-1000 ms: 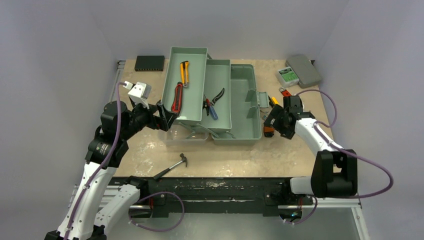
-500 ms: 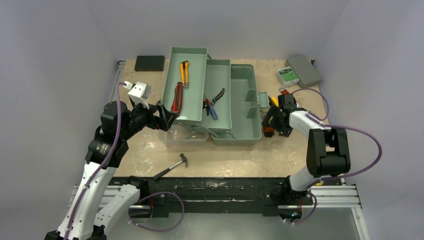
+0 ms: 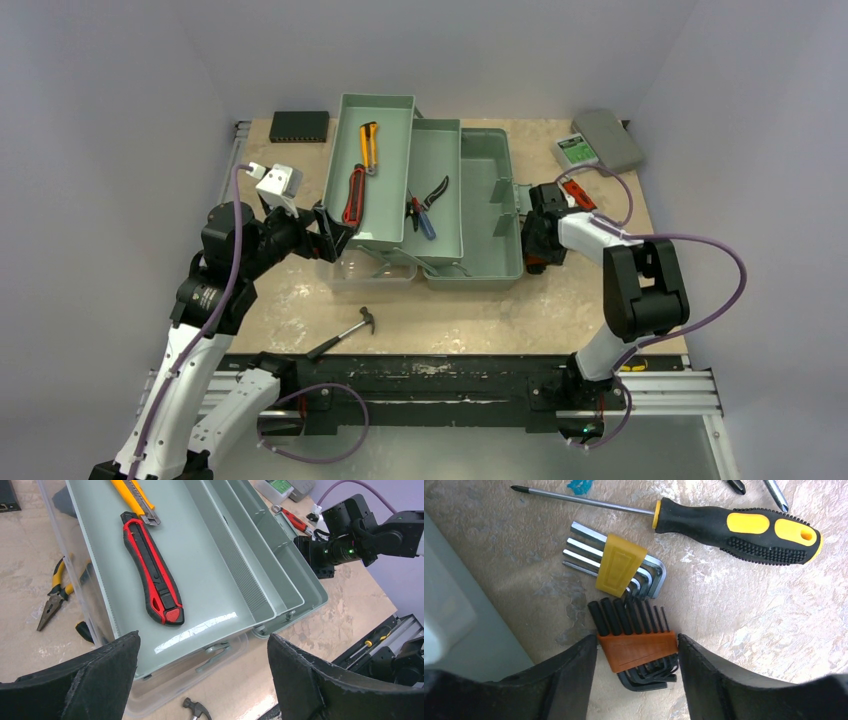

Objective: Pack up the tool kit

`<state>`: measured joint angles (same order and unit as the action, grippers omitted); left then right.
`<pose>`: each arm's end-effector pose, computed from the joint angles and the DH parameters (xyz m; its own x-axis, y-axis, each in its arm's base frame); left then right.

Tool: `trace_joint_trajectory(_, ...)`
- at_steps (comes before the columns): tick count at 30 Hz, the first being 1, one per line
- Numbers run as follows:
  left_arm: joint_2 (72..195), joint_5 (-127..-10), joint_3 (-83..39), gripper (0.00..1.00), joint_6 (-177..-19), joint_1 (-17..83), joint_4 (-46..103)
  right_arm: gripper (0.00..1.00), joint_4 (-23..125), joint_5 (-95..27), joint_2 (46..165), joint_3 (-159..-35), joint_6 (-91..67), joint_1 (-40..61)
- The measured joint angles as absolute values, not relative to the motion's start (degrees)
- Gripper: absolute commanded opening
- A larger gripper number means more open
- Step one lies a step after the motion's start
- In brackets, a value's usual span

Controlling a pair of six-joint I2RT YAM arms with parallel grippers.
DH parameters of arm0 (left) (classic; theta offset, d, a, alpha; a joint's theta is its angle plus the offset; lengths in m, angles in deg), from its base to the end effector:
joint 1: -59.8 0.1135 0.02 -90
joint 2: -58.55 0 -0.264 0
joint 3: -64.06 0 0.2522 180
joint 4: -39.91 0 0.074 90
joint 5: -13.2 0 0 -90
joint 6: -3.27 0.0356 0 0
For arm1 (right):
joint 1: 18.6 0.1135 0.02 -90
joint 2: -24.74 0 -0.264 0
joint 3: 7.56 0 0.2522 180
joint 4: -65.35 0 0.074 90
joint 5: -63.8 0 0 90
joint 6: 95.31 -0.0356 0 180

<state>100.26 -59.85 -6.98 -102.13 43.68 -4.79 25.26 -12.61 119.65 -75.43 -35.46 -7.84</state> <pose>0.1383 -0.0508 0.3841 -0.3877 -0.1524 -0.9091 0.4488 0.8303 -0.3306 0.3056 0.0496 0.1618 -0.8288 0.3394 -0.4448 0.3753 0.9269 0.0080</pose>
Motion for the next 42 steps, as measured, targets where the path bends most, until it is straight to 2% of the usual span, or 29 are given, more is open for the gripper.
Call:
trace_joint_trajectory(7,100.26,-59.85,-6.98,0.94,-102.13,43.68,-4.82,0.42,26.20,-12.57,118.38,-73.95,-36.82,-7.90)
trace_joint_trajectory(13,100.37,-59.88,-6.98,0.94,-102.13,43.68,-4.82,0.33,24.59,-12.09,110.71,-68.90,-37.98,-10.61)
trace_joint_trajectory(20,100.52,-59.88,-6.98,0.94,-102.11,43.70,-4.82,0.32,22.86,-9.09,93.68,-68.50,-39.61,-11.68)
trace_joint_trajectory(24,100.74,-59.88,-6.98,0.94,-102.11,43.72,-4.82,0.33,20.85,-8.29,88.09,-70.69,-39.33,-11.64)
trace_joint_trajectory(37,100.92,-59.85,-6.98,0.94,-102.11,43.72,-4.82,0.31,17.39,-16.98,84.92,-84.09,-37.17,-9.17)
trace_joint_trajectory(42,101.13,-59.85,-6.98,0.94,-102.11,43.72,-4.82,0.36,16.26,-18.32,87.61,-89.33,-36.47,-5.48)
